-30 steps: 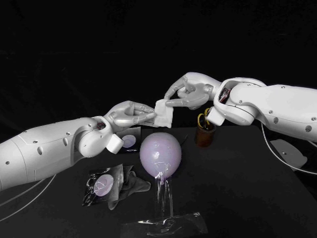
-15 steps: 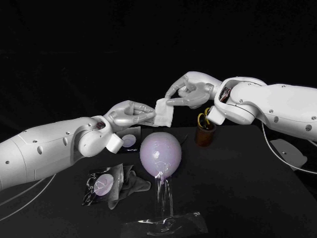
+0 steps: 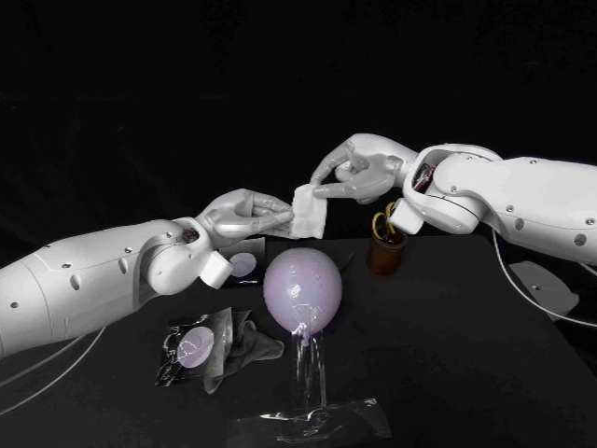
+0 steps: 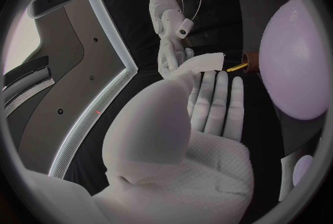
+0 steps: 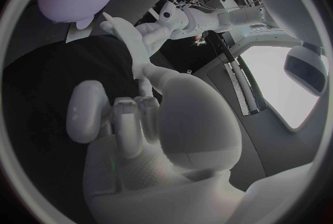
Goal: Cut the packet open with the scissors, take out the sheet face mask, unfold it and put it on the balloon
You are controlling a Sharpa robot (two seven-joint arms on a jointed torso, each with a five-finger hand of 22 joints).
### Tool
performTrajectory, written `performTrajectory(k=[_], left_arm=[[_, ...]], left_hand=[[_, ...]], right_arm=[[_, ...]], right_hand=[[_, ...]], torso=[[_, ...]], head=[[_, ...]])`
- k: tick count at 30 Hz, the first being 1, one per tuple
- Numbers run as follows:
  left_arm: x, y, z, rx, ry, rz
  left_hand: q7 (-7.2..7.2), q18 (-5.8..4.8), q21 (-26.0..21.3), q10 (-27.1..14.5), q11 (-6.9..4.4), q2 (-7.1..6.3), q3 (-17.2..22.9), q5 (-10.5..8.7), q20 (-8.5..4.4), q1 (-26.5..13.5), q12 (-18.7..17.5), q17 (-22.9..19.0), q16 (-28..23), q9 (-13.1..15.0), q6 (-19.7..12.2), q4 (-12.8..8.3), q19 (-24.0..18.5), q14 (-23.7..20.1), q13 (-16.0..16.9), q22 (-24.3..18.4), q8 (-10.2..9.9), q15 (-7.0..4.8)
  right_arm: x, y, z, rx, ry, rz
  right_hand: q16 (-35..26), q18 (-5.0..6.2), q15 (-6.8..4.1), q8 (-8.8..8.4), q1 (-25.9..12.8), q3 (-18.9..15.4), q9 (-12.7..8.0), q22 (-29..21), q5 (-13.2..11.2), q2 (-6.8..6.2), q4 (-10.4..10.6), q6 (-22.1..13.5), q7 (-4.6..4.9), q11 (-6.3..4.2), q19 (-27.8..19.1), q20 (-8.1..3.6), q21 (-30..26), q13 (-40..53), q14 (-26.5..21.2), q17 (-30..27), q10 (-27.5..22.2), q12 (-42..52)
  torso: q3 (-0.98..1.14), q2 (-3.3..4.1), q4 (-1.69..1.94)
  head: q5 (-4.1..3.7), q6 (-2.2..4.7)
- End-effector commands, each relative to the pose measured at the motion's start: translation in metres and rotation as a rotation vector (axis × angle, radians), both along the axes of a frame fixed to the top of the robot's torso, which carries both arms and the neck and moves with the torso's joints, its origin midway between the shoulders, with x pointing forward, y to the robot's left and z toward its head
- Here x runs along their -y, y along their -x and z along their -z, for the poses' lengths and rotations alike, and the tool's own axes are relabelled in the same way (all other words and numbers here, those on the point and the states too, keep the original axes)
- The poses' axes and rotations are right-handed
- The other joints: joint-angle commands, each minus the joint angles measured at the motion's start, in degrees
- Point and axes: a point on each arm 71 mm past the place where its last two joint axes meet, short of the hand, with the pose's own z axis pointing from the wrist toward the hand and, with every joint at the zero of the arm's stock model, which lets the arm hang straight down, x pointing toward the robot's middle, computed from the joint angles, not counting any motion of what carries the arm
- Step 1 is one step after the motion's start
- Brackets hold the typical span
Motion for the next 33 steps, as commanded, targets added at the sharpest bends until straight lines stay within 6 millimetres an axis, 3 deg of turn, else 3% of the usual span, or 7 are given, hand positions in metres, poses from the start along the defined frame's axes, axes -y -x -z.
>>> performTrajectory(k=[1,6,13,21,33], left_arm=[[0.003,0.001,-0.002,0.009,0.014,0.01],[0.004,0.002,-0.003,0.016,0.019,-0.003],[0.003,0.002,-0.003,0.014,0.032,-0.026],[0.003,0.003,-0.003,-0.003,0.055,-0.034],[0.004,0.005,-0.004,-0.024,0.075,-0.027]], left_hand=[[-0.55,1.27,0.3,1.7,-0.48,0.25,0.6,-0.31,0.1,0.1,0.6,0.4,0.7,0.6,1.2,-0.5,1.0,1.4,0.1,0.2,0.9,-0.54],[-1.68,1.46,0.8,4.3,-1.32,0.99,1.4,-0.32,0.06,0.2,1.2,1.0,1.8,1.7,2.5,-1.3,1.9,3.5,0.2,0.3,2.4,-1.36],[-2.29,1.4,1.2,5.5,-1.54,1.53,3.0,-0.33,0.04,-0.6,0.7,1.5,1.9,3.5,2.1,-1.3,2.7,4.1,0.0,0.3,3.7,-1.65],[-2.54,1.26,1.2,6.5,-1.65,1.03,4.9,-0.32,0.02,-2.0,0.0,2.2,1.9,6.8,0.7,-1.4,2.9,4.4,0.0,0.2,5.7,-1.76],[-2.5,1.34,1.4,6.9,-1.76,0.87,5.8,-0.34,0.01,-2.8,-0.1,2.6,1.9,8.9,-0.1,-1.5,3.1,4.6,0.1,0.2,6.8,-1.85]], right_arm=[[-0.001,0.0,-0.001,0.006,-0.004,-0.01],[-0.002,0.0,-0.001,0.004,-0.002,-0.012],[-0.001,-0.002,0.0,0.004,0.004,-0.008],[0.001,-0.007,0.001,0.015,0.023,0.018],[0.0,-0.015,0.008,0.056,0.049,0.097]], right_hand=[[0.2,0.49,0.08,0.1,0.2,-0.3,2.5,9.8,0.2,0.3,0.0,0.3,0.11,0.06,-0.3,-0.09,0.0,13.9,6.2,15.0,5.0,0.3],[0.2,0.49,0.08,0.1,0.2,-0.3,2.5,9.8,0.2,0.3,0.0,0.3,0.11,0.06,-0.3,-0.09,0.0,13.9,6.2,15.0,5.0,0.3],[0.2,0.49,0.08,0.1,0.2,-0.3,2.5,9.8,0.2,0.3,0.0,0.3,0.11,0.06,-0.3,-0.09,0.0,13.9,6.2,15.0,5.0,0.3],[0.2,0.53,0.11,0.18,0.2,-0.4,2.5,9.7,0.2,0.38,-0.1,0.3,0.13,0.08,-0.4,-0.07,-0.3,13.9,6.2,15.0,4.9,0.2],[0.2,0.64,0.13,0.23,0.1,-0.5,2.6,9.6,0.2,0.51,0.0,0.2,0.18,0.11,-0.7,-0.05,-0.9,13.7,6.2,15.0,4.7,-0.1]], torso=[[-0.01,0.0,0.0],[-0.01,0.0,0.0],[-0.01,0.01,0.0],[-0.02,-0.04,-0.04],[0.01,0.04,-0.01]], head=[[0.01,-0.02],[0.05,-0.03],[0.1,-0.03],[0.15,-0.06],[0.06,-0.01]])
